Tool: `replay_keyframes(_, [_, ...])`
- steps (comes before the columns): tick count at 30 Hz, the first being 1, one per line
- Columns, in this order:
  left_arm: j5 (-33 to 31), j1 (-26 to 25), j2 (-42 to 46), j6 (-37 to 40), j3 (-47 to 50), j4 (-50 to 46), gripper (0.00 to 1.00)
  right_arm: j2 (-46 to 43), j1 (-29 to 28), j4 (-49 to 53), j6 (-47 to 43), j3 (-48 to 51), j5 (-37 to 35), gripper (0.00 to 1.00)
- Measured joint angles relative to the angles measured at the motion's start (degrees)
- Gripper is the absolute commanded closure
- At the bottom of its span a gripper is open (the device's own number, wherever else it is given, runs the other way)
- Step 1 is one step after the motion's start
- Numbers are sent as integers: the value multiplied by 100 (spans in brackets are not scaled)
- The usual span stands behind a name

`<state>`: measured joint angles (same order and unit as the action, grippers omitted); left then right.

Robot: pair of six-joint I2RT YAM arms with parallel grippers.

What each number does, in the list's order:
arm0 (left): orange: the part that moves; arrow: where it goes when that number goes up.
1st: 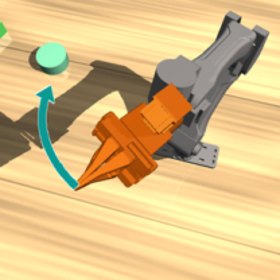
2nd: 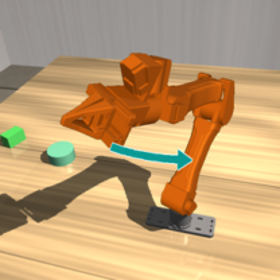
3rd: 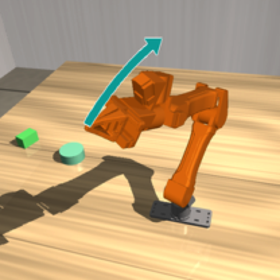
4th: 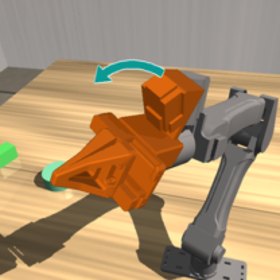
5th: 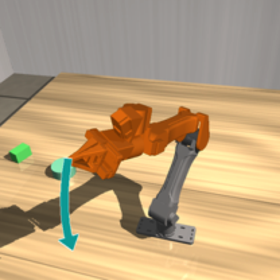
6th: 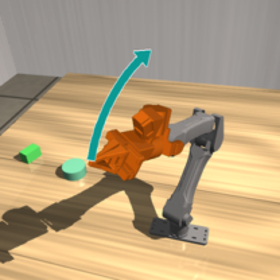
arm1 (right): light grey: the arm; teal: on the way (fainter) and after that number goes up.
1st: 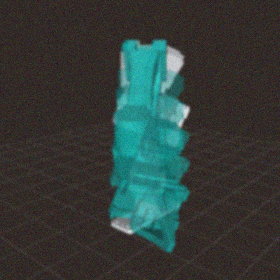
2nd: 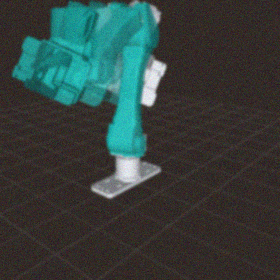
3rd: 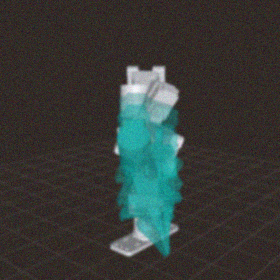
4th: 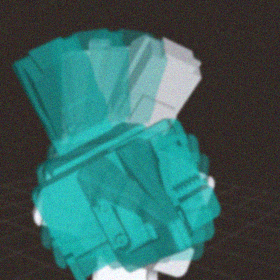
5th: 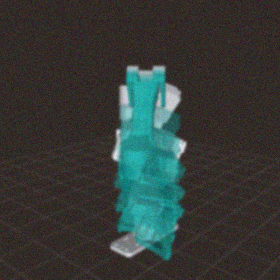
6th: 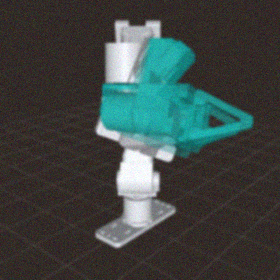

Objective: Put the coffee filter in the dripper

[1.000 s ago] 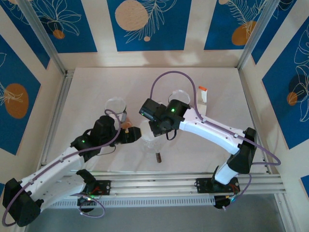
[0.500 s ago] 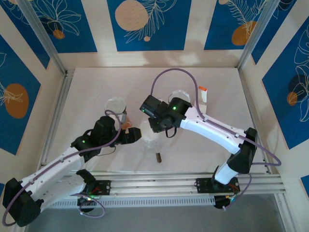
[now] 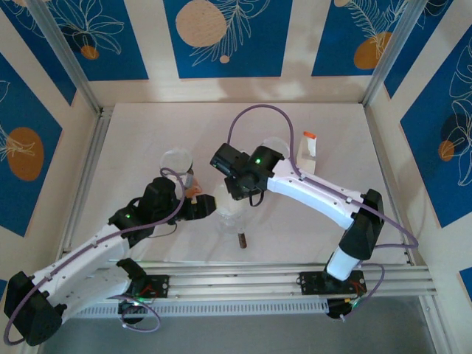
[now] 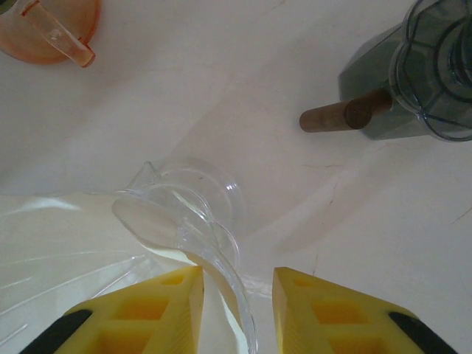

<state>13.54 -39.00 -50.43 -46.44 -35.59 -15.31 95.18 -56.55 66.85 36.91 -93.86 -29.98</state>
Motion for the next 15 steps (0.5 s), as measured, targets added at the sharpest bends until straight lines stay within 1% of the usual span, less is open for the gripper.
replay_keyframes(2, [0, 0, 0, 0, 0, 0, 14, -9, -11, -2, -9, -4, -31, 54])
replay_keyframes(5, [0, 0, -7, 0, 0, 2, 14, -44, -44, -33, -13, -28, -50, 46])
replay_keyframes(15, [2, 0, -52, -13, 20, 92, 13, -195, -42, -146, 22, 48, 455, 40])
